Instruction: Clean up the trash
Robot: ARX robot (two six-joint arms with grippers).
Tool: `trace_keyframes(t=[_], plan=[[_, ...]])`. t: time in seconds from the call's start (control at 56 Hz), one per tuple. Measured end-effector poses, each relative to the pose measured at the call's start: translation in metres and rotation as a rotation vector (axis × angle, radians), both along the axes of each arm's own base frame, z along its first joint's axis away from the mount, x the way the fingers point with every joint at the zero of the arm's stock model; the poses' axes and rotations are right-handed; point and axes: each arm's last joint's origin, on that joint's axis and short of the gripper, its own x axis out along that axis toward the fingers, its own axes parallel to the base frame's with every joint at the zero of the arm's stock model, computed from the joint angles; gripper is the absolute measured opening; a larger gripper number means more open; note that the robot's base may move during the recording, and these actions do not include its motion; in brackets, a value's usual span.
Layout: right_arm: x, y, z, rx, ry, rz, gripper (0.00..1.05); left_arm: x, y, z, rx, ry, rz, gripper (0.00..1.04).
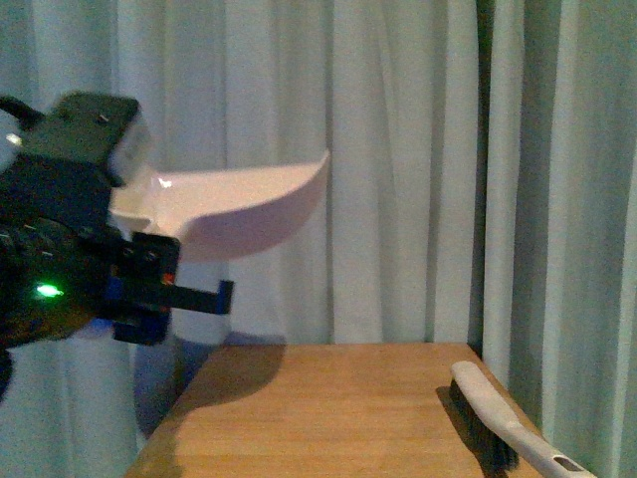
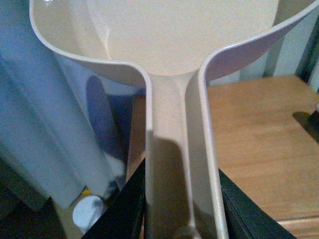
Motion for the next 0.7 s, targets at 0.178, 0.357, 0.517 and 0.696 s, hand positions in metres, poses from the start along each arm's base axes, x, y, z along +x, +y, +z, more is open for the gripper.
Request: trace_keyframes(t=[0.178, 0.357, 0.517, 0.696], plan=[[0.000, 0.000, 0.000, 0.000, 0.000, 0.000, 0.97, -0.047, 0.036, 0.008, -0.017, -0.153, -0.006, 0.28], [0.000, 0.000, 0.000, 0.000, 0.000, 0.000, 0.97, -0.081, 0.071, 0.003, -0.013, -0.209, 0.035, 0.28], [0.000, 0.000, 0.000, 0.000, 0.000, 0.000, 0.97, -0.106, 0.103, -0.012, -0.006, -0.233, 0.104, 0.28], [0.000, 0.000, 0.000, 0.000, 0.000, 0.000, 0.97, -0.125, 0.115, -0.026, 0.008, -0.249, 0.110, 0.28]])
